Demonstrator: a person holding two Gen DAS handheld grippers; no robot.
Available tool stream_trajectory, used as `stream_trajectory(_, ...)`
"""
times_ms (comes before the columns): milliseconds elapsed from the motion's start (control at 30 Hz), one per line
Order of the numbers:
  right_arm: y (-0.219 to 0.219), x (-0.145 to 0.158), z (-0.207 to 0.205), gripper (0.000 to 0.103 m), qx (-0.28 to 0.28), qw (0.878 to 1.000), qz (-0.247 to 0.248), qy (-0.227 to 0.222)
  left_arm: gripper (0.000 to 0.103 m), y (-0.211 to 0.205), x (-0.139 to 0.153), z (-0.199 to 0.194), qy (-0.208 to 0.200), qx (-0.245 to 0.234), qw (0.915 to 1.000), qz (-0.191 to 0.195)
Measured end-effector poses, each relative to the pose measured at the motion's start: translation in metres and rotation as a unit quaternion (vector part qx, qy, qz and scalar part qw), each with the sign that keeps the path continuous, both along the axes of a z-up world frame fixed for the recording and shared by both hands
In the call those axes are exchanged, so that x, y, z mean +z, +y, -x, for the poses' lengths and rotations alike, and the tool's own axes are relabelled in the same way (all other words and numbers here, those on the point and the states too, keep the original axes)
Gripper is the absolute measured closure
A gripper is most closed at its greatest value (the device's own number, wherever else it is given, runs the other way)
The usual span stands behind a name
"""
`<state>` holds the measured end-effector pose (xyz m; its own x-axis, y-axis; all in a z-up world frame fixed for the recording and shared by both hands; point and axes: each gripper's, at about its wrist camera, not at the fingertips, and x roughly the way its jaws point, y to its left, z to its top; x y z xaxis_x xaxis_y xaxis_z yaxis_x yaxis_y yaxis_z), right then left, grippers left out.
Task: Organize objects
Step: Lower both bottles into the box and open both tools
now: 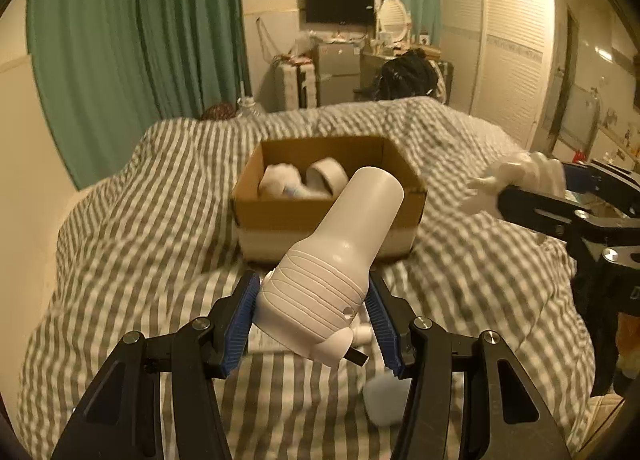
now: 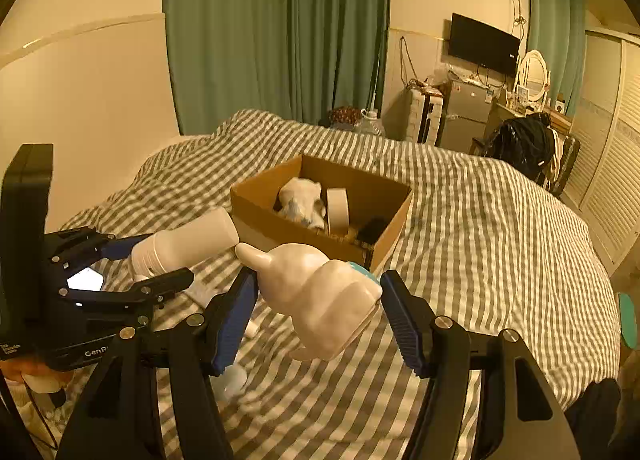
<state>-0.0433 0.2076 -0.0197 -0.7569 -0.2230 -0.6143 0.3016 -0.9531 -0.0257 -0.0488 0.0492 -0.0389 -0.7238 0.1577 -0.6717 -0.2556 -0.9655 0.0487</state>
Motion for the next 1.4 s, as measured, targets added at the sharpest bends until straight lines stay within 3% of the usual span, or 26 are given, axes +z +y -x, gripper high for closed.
stream_trajectory(200, 0.005, 0.018, 0.027, 0.04, 0.004, 1.0, 0.005, 0.02, 0.048, 0.006, 0.019, 0.036, 0.019, -0.01, 0.9998, -0.004)
stream_trajectory(467, 0.013, 0.029, 0.096, 0.04, -0.011, 1.0, 0.021, 0.02, 0.048, 0.01, 0.033, 0.119, 0.032, -0.002, 0.9995, -0.007)
stream_trajectory(633, 0.013, 0.023, 0.141, 0.04, -0.012, 0.999, 0.034, 0.011, 0.048, 0.015, 0.019, 0.171, 0.016, -0.002, 0.9998, -0.006)
stream_trajectory(900, 0.013, -0.019, 0.225, 0.04, -0.022, 0.998, 0.045, -0.038, 0.048, 0.021, -0.028, 0.235, -0.032, 0.002, 0.9995, 0.008)
stream_trajectory(1033, 0.013, -0.045, 0.256, 0.04, -0.027, 0.997, 0.043, -0.063, 0.048, 0.018, -0.048, 0.248, -0.054, 0.003, 0.9985, 0.012)
stream_trajectory(1233, 0.019, -0.07, 0.26, 0.039, -0.04, 0.994, 0.039, -0.091, 0.048, 0.014, -0.058, 0.244, -0.064, 0.015, 0.9978, 0.009)
stream_trajectory(1300, 0.02, -0.067, 0.255, 0.03, -0.052, 0.995, 0.035, -0.083, 0.045, 0.013, -0.053, 0.236, -0.066, 0.017, 0.9977, 0.001)
stream_trajectory(1333, 0.022, -0.062, 0.25, 0.025, -0.058, 0.995, 0.036, -0.075, 0.04, 0.011, -0.049, 0.231, -0.064, 0.017, 0.9978, -0.004)
stream_trajectory(1400, 0.025, -0.051, 0.238, 0.023, -0.069, 0.995, 0.041, -0.061, 0.025, 0.005, -0.038, 0.216, -0.055, 0.023, 0.9982, -0.009)
